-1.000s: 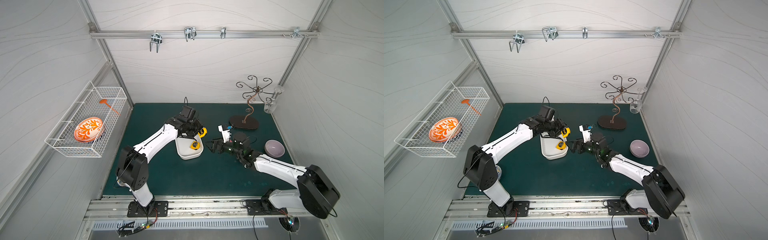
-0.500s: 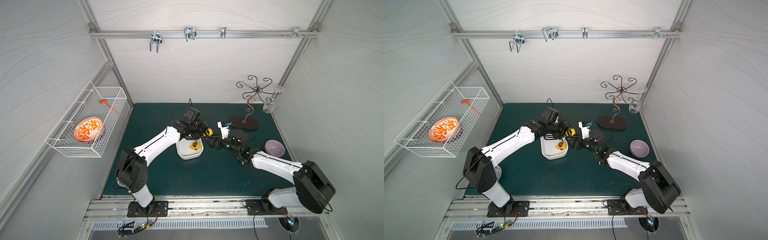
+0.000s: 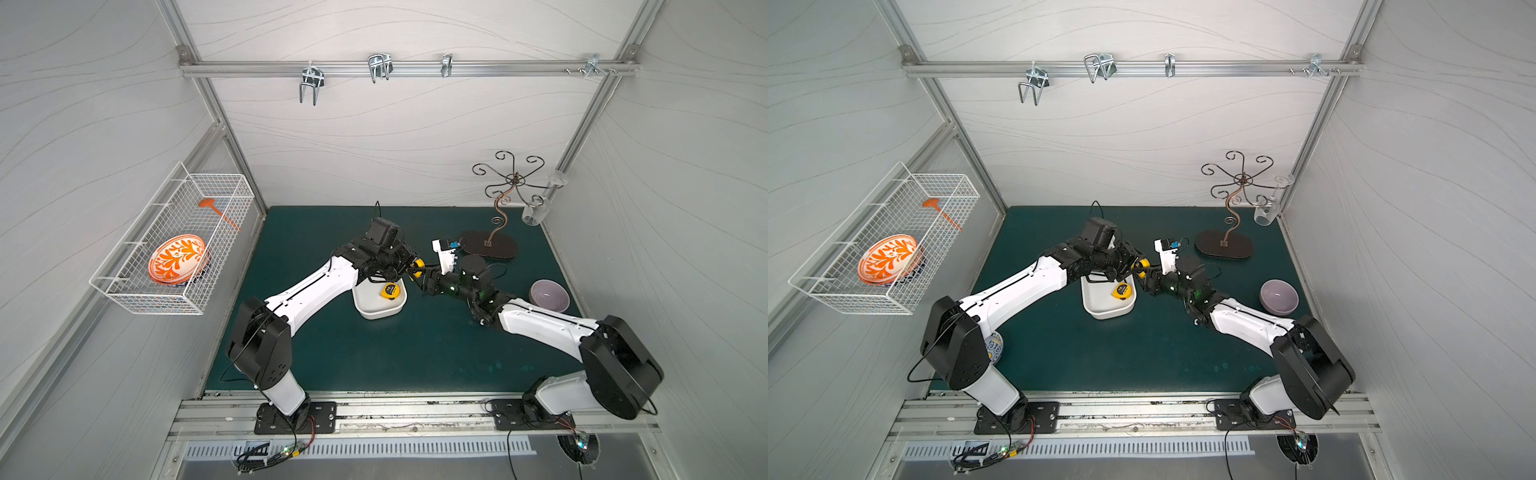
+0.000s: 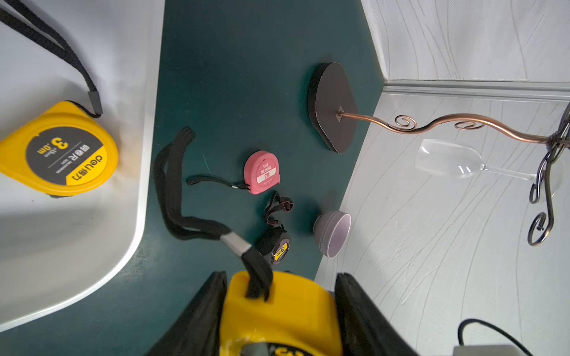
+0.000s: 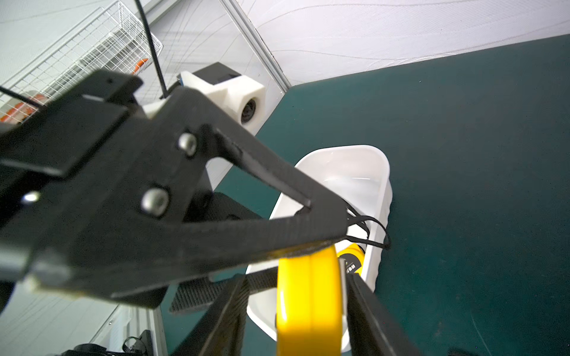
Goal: Take the tape measure out of the storage box
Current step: Place the tape measure at the center of the board.
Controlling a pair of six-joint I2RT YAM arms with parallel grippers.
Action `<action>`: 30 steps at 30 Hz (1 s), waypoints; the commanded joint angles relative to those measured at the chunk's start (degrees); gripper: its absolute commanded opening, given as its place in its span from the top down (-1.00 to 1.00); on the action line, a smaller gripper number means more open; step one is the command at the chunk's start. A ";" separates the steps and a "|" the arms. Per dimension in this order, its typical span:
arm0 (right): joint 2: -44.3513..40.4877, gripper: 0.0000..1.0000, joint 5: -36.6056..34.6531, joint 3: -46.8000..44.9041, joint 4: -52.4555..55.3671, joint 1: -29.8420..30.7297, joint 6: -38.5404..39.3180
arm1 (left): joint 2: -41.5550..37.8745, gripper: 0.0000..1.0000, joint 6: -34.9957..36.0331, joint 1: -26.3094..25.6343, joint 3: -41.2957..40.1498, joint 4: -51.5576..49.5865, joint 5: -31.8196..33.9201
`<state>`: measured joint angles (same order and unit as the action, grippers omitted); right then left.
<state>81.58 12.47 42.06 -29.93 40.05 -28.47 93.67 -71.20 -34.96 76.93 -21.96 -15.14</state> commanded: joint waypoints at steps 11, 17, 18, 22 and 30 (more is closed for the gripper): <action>1.40 0.93 0.08 0.56 -1.78 0.04 -0.71 | -2.76 0.64 -0.98 -0.21 -0.46 5.22 -1.74; -2.42 1.00 1.04 -1.43 2.20 -0.40 -1.45 | -3.75 -0.57 3.60 1.60 0.95 2.03 -0.98; -3.59 1.00 1.45 -2.03 3.27 -0.64 -1.88 | -4.28 -0.71 5.40 2.16 1.18 1.02 -0.35; -8.29 1.00 3.97 -3.78 9.93 -1.76 -2.50 | -6.10 -0.99 13.15 4.45 3.24 -4.46 1.95; -19.52 1.00 12.77 -9.12 24.56 -8.28 -7.13 | -9.15 -0.99 25.67 6.70 3.88 -10.37 4.17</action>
<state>64.55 20.05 34.35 -12.32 34.24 -33.06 85.56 -52.84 -28.69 78.67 -29.56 -12.25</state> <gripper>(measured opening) 0.301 0.996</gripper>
